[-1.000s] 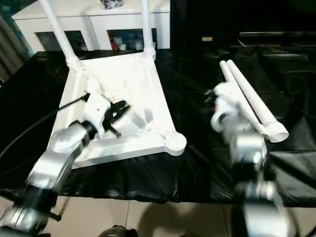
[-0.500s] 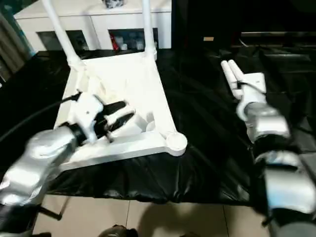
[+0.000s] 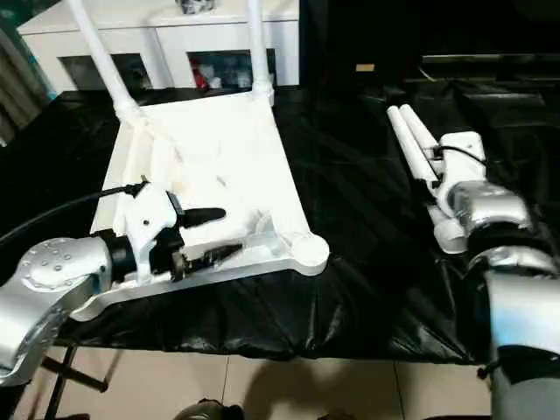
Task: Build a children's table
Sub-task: Pick table leg
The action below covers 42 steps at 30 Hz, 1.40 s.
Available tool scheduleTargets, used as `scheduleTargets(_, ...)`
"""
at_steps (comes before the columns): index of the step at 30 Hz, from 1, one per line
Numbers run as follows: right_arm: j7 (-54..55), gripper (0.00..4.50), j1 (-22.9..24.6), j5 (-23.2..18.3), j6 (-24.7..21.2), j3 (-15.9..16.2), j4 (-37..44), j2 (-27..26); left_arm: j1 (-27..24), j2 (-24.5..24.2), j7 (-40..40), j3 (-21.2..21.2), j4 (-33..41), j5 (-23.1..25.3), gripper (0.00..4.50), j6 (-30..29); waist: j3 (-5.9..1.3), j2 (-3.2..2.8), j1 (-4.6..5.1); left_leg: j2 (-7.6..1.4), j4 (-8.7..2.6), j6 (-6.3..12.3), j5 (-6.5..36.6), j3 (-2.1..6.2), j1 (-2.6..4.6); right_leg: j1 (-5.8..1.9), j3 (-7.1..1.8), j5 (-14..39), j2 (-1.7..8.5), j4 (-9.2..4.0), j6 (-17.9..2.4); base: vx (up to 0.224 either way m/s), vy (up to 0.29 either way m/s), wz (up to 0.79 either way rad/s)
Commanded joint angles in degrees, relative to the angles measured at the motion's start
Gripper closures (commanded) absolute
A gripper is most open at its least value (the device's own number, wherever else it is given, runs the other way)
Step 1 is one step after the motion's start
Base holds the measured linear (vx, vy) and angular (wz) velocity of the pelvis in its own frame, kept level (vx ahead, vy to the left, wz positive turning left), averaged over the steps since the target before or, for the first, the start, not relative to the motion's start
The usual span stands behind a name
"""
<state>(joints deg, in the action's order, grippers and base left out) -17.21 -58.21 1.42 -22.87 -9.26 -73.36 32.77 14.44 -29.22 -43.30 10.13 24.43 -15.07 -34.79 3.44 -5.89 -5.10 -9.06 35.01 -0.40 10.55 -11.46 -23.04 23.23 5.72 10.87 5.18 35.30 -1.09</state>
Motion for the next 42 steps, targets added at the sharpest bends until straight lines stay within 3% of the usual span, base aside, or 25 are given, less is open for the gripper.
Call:
scheduleTargets(1, -1.2, 0.94, -1.3, -1.2, -2.0, -0.7, -1.2, 0.3, -0.1, -0.9, -0.4, 0.1, 1.3, -0.4, 1.36, -1.0, -3.10, 1.19, -0.11, -3.78, -3.55, 3.75, 11.9, 2.10, 1.20, -2.65, -2.90, 12.6, 3.75, -4.08, -14.0, 0.000, 0.000, 0.00)
scheduleTargets(2, -1.2, 0.94, -1.3, -1.2, -2.0, -0.7, -1.2, 0.3, -0.1, -0.9, -0.4, 0.1, 1.3, -0.4, 1.36, -1.0, -3.09, 1.21, -0.10, -3.76, -3.54, 3.73, 11.9, 2.08, 1.18, -2.61, -2.91, 12.6, 3.72, -4.09, -14.0, 0.000, 0.000, 0.00)
scheduleTargets(3, -2.3, 0.94, -1.6, -2.0, -3.6, -1.5, -1.7, 0.5, -0.2, -1.2, -0.8, 0.1, 1.6, -0.7, 1.36, -1.4, -3.15, 1.90, 0.01, -3.80, -3.58, 3.69, 11.5, 2.00, 1.17, -2.64, -2.94, 12.3, 3.71, -4.16, -14.0, 0.000, 0.000, 0.00)
scheduleTargets(4, -2.6, 0.94, -1.7, -2.2, -3.9, -1.7, -1.8, 0.5, -0.2, -1.3, -0.9, 0.1, 1.8, -0.8, 1.36, -1.6, -3.21, 1.53, -0.19, -3.79, -3.50, 3.74, 11.1, 2.10, 1.15, -2.74, -2.95, 12.2, 3.83, -3.92, -14.3, 0.000, 0.000, 0.00)
scheduleTargets(5, -3.7, 0.94, -2.0, -2.6, -5.2, -2.1, -2.3, 0.7, -0.3, -1.7, -1.2, 0.1, 2.1, -1.1, 1.36, -2.0, -3.18, 2.02, -0.08, -3.80, -3.50, 3.89, 11.0, 1.98, 1.09, -2.72, -2.98, 12.2, 3.79, -4.02, -14.3, 0.000, 0.000, 0.00)
scheduleTargets(7, -4.8, 0.94, -2.3, -3.0, -6.4, -2.6, -3.0, 0.9, -0.4, -2.3, -1.6, 0.1, 2.6, -1.5, 1.36, -2.7, -3.18, 1.82, -0.20, -3.85, -3.45, 3.96, 10.3, 2.03, 1.14, -2.66, -2.96, 11.8, 3.78, -3.81, -14.6, 0.000, 0.000, 0.00)
scheduleTargets(8, -6.5, 0.94, -2.6, -2.9, -8.1, -2.6, -3.8, 1.0, -0.3, -3.0, -2.0, -0.1, 3.3, -2.3, 1.36, -3.8, -3.26, 2.47, -0.09, -3.84, -3.44, 4.06, 10.2, 1.91, 1.12, -2.75, -2.98, 11.8, 3.72, -3.88, -14.7, 0.000, 0.000, 0.00)
scheduleTargets(10, -6.9, 0.94, -2.7, -2.4, -8.7, -2.2, -4.0, 1.0, -0.2, -3.1, -2.2, -0.2, 3.6, -2.8, 1.36, -4.1, -3.12, 2.14, -0.26, -3.86, -3.44, 3.78, 10.6, 1.93, 1.14, -2.61, -2.99, 13.1, 3.85, -3.96, -14.8, 0.000, 0.000, 0.00)
scheduleTargets(13, -7.4, 0.94, -2.7, -2.0, -9.4, -1.9, -4.2, 0.8, 0.0, -3.0, -2.3, -0.5, 3.9, -3.4, 1.36, -4.7, -3.18, 2.17, -0.36, -4.01, -3.48, 3.00, 10.4, 1.99, 1.21, -2.63, -3.05, 12.2, 3.88, -3.77, -14.9, 0.000, 0.000, 0.00)
scheduleTargets(14, -7.5, 1.11, -2.7, -2.0, -9.6, -1.8, -4.2, 0.7, 0.2, -3.0, -2.3, -0.5, 3.8, -3.3, 1.27, -4.6, -3.24, 2.47, -0.33, -3.98, -3.45, 3.03, 10.0, 1.95, 1.15, -2.71, -3.07, 11.3, 3.85, -3.68, -15.1, 0.000, 0.000, 0.00)
scheduleTargets(16, -7.6, 1.11, -2.7, -2.0, -9.6, -1.8, -4.3, 0.6, 0.3, -2.9, -2.3, -0.4, 3.6, -3.2, 1.27, -4.4, -3.19, 2.41, -0.40, -3.90, -3.38, 3.20, 9.7, 1.92, 1.11, -2.71, -3.10, 11.1, 3.93, -3.65, -15.2, 0.000, 0.000, 0.00)
scheduleTargets(18, -7.5, 1.40, -2.7, -1.8, -9.9, -1.7, -4.3, 0.4, 0.5, -2.8, -2.2, -0.3, 3.6, -3.4, 1.23, -4.6, -3.36, 2.76, -0.49, -3.90, -3.28, 3.43, 8.9, 1.91, 1.05, -2.87, -3.11, 11.0, 4.04, -3.54, -15.3, 0.000, 0.000, 0.00)
scheduleTargets(19, -7.5, 1.52, -2.6, -1.7, -10.1, -1.7, -4.3, 0.3, 0.6, -2.7, -2.1, -0.3, 3.7, -3.5, 1.23, -4.7, -3.35, 2.63, -0.54, -3.89, -3.24, 3.43, 8.7, 1.87, 1.06, -2.80, -3.11, 11.3, 4.04, -3.59, -15.2, 0.000, 0.000, 0.00)
scheduleTargets(20, -7.3, 1.52, -2.5, -1.5, -10.3, -1.7, -4.4, 0.1, 0.7, -2.6, -2.0, -0.2, 3.8, -3.8, 1.23, -5.0, -3.47, 2.99, -0.51, -3.89, -3.22, 3.47, 8.4, 1.82, 1.07, -2.87, -3.10, 11.1, 4.00, -3.58, -15.2, 0.000, 0.000, 0.00)
scheduleTargets(30, -6.0, 2.47, -1.4, -1.5, -10.8, -2.1, -4.5, -0.6, 0.2, -1.4, -1.2, 1.3, 2.7, -2.6, 1.23, -2.0, -3.63, 3.07, -0.82, -4.00, -3.08, 2.28, 10.0, 1.89, 1.10, -2.74, -3.21, 13.3, 4.12, -3.54, -14.5, 0.000, 0.000, 0.00)
scheduleTargets(31, -5.7, 2.55, -1.4, -1.9, -10.8, -2.7, -4.5, -0.9, -0.3, 0.9, 1.4, 1.1, 1.0, -1.3, 1.23, 0.4, -3.62, 2.96, -0.78, -4.01, -3.07, 1.94, 10.8, 1.88, 1.09, -2.71, -3.24, 14.1, 4.11, -3.70, -14.3, 0.000, 0.000, 0.00)
scheduleTargets(32, -5.5, 2.59, -1.4, -2.2, -10.7, -3.1, -4.4, -1.1, -0.7, 2.6, 3.0, 0.9, 0.3, -0.9, 1.23, 1.5, -3.65, 2.18, -0.85, -4.01, -3.00, 1.25, 11.9, 1.96, 1.18, -2.63, -3.26, 14.8, 4.12, -3.70, -14.0, 0.000, 0.000, 0.00)
scheduleTargets(37, -5.1, 2.62, -1.5, -3.5, -10.6, -4.6, -4.2, -1.7, 0.3, 3.8, 2.7, 2.7, -2.8, -0.7, 1.23, 1.1, -3.70, 2.43, -0.78, -3.86, -3.13, 0.21, 15.0, 2.05, 1.33, -2.55, -3.19, 17.3, 4.06, -3.95, -12.7, 0.000, 0.000, 0.00)
scheduleTargets(39, -5.5, 2.63, -1.7, -3.8, -10.6, -4.8, -4.1, -1.7, 0.7, 4.8, 2.5, 2.8, -4.3, -0.7, 1.23, 3.1, -3.83, 2.61, -0.79, -3.86, -3.03, 0.46, 13.9, 2.04, 1.19, -2.63, -3.18, 16.4, 4.10, -3.90, -12.8, 0.000, 0.000, 0.00)
scheduleTargets(40, -6.4, 2.63, -2.0, -4.4, -10.8, -5.1, -3.9, -1.8, 2.3, 5.8, 5.7, 3.5, -6.8, 1.7, 1.23, 2.1, -3.93, 2.97, -0.72, -3.91, -3.01, 0.79, 12.7, 1.99, 1.09, -2.69, -3.19, 15.0, 3.97, -3.77, -13.0, 0.000, 0.000, 0.00)
scheduleTargets(42, -7.3, 2.64, -2.3, -5.1, -10.7, -5.7, -3.5, -1.8, 4.0, 6.8, 6.9, 3.3, -9.2, 1.5, 1.23, -0.8, -4.11, 2.87, -0.84, -3.86, -2.77, 1.38, 11.0, 1.90, 1.13, -2.70, -3.23, 12.8, 3.97, -3.35, -13.5, 0.000, 0.000, 0.00)
